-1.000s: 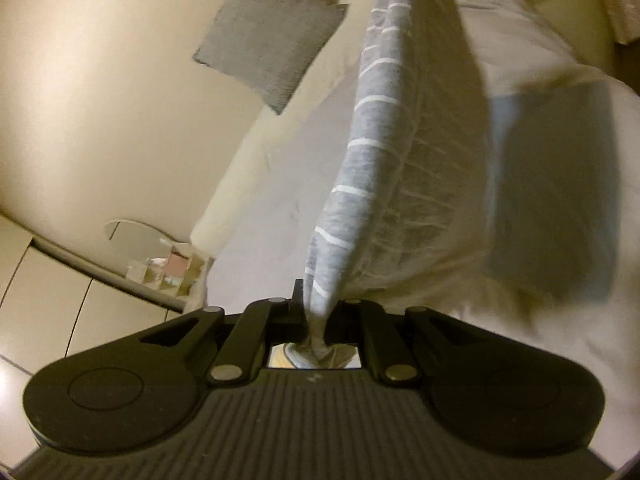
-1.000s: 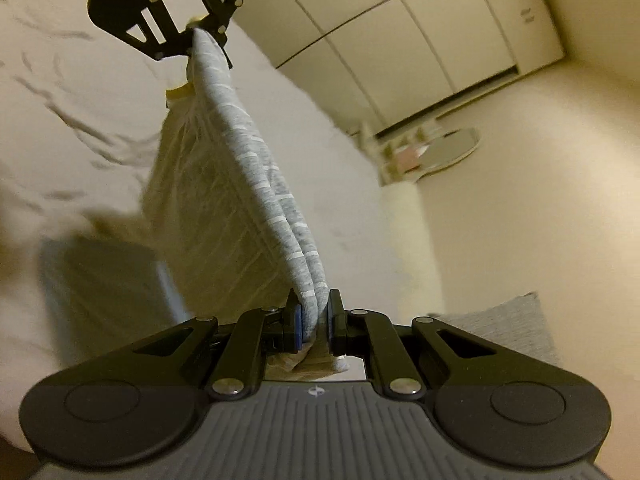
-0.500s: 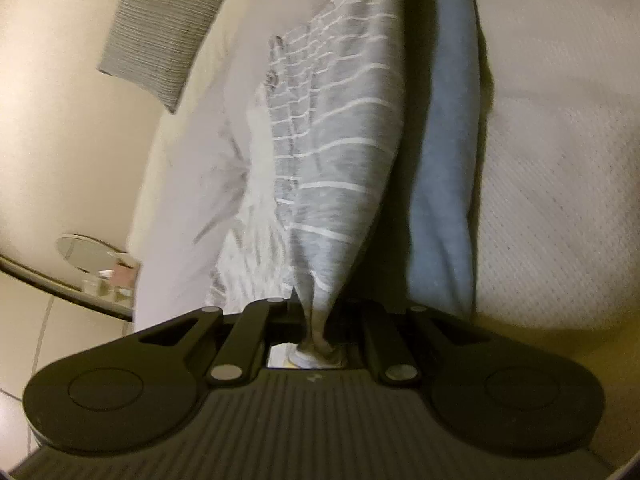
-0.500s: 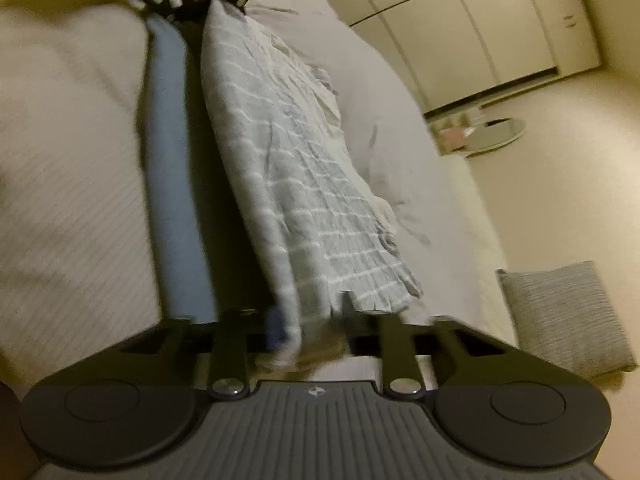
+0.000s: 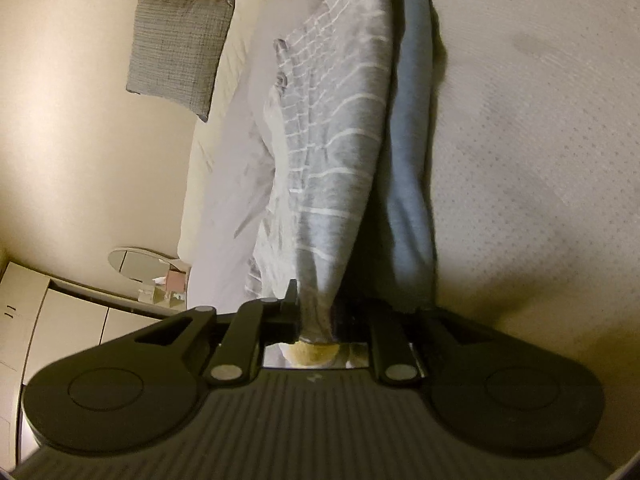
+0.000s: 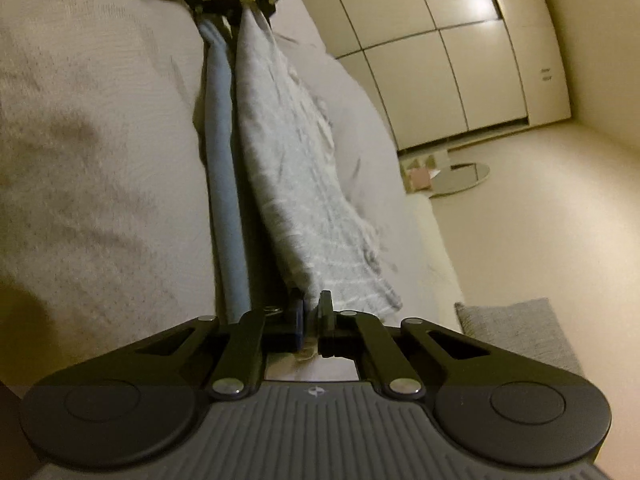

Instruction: Fold clothes

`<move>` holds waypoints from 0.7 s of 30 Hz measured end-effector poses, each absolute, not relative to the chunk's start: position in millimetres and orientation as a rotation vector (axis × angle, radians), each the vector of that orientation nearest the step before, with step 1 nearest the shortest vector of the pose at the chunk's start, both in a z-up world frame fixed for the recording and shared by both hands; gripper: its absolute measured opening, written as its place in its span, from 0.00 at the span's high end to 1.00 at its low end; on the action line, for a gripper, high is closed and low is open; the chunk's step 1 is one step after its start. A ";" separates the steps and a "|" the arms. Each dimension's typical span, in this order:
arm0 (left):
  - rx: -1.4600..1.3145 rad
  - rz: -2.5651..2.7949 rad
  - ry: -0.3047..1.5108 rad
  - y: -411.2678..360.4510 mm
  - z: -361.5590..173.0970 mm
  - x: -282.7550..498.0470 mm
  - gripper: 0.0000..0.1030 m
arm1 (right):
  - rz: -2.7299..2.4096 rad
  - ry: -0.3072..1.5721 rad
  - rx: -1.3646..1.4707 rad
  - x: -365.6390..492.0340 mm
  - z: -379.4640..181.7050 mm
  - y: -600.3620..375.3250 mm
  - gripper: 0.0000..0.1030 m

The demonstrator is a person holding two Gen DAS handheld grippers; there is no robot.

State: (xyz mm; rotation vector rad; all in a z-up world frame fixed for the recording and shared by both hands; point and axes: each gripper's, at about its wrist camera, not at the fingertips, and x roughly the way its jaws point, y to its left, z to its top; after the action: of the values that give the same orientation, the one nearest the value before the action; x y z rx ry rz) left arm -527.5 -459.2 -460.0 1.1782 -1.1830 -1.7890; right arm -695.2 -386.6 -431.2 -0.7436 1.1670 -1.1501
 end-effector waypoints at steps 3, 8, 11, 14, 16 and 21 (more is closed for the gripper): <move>1.188 -1.785 -1.169 -447.4 -454.5 -530.4 0.95 | -1.174 1.146 -0.721 -700.8 -424.6 -377.1 1.00; 1.234 -1.783 -1.191 -443.3 -473.2 -535.3 0.94 | -1.159 1.190 -0.673 -706.1 -442.4 -360.6 1.00; 1.202 -1.746 -1.218 -441.9 -473.7 -533.1 0.80 | -1.166 1.201 -0.674 -702.9 -445.7 -364.6 1.00; 1.169 -1.742 -1.233 -439.1 -470.2 -527.6 0.74 | -1.176 1.197 -0.670 -703.0 -445.8 -361.8 0.99; 1.176 -1.749 -1.224 -438.0 -470.6 -524.7 0.78 | -1.177 1.202 -0.671 -703.5 -448.3 -362.1 0.99; 1.211 -1.771 -1.186 -421.8 -479.0 -513.5 0.95 | -1.193 1.192 -0.629 -704.0 -451.6 -355.3 0.99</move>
State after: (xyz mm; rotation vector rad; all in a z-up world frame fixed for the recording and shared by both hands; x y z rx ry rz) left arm -513.5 -421.8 -479.0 1.2105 -1.1862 -1.7706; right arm -704.0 -355.3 -451.6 -0.6288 1.1920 -1.1933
